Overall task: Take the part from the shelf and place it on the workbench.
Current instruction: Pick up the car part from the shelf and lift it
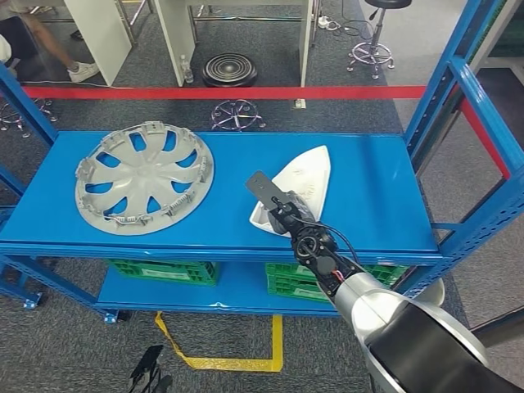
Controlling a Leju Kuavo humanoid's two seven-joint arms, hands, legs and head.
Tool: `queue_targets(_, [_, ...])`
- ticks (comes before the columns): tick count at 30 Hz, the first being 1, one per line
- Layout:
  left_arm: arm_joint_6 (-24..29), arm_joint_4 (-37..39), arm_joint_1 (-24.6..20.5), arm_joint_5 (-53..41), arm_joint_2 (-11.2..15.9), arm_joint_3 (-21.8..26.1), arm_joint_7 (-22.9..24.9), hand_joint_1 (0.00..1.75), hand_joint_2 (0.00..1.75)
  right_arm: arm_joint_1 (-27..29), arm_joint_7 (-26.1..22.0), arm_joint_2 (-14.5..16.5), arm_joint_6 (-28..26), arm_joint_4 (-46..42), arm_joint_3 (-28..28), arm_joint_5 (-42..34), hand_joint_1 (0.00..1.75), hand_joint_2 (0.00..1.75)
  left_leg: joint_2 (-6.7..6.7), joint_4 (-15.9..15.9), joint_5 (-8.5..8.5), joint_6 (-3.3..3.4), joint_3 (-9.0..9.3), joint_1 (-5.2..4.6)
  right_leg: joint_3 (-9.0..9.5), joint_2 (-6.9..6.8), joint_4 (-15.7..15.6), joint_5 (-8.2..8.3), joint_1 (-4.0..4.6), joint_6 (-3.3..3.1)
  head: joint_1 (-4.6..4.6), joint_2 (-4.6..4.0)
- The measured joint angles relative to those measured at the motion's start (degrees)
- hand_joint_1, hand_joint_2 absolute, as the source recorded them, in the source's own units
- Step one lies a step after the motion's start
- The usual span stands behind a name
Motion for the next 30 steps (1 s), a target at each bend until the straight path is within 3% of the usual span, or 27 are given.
queue_targets(4, [-0.1, 0.0, 0.0, 0.0, 0.0, 0.0, 0.0, 0.00, 0.00, 0.0, 0.1, -0.1, 0.0, 0.0, 0.0, 0.0, 1.75, 1.75, 0.00, 0.0, 0.00, 0.00, 0.00, 0.00, 0.00, 0.00, 0.0, 0.00, 0.00, 0.00, -0.01, 0.00])
queue_targets(5, [-0.1, 0.0, 0.0, 0.0, 0.0, 0.0, 0.0, 0.00, 0.00, 0.0, 0.1, -0.1, 0.0, 0.0, 0.0, 0.0, 1.64, 1.75, 0.00, 0.0, 0.00, 0.00, 0.00, 0.00, 0.00, 0.00, 0.0, 0.00, 0.00, 0.00, -0.01, 0.00])
queue_targets(8, [-0.2, 0.0, 0.0, 0.0, 0.0, -0.1, 0.0, 0.00, 0.00, 0.0, 0.1, -0.3, 0.2, 0.0, 0.2, 0.2, 0.34, 1.75, 0.00, 0.0, 0.00, 0.00, 0.00, 0.00, 0.00, 0.00, 0.0, 0.00, 0.00, 0.00, 0.00, 0.00])
queue_targets(9, [-0.2, 0.0, 0.0, 0.0, 0.0, -0.1, 0.0, 0.00, 0.00, 0.0, 0.1, -0.3, 0.3, 0.0, 0.3, 0.3, 0.00, 1.75, 0.00, 0.0, 0.00, 0.00, 0.00, 0.00, 0.00, 0.00, 0.0, 0.00, 0.00, 0.00, 0.01, 0.00])
queue_targets(30, [-0.3, 0.0, 0.0, 0.0, 0.0, -0.4, 0.0, 0.00, 0.00, 0.0, 0.8, -1.0, 1.0, 0.0, 2.5, 4.4, 0.00, 1.75, 0.00, 0.0, 0.00, 0.00, -0.01, 0.00, -0.01, 0.00, 0.0, -0.01, 0.00, -0.01, 0.00, 0.00])
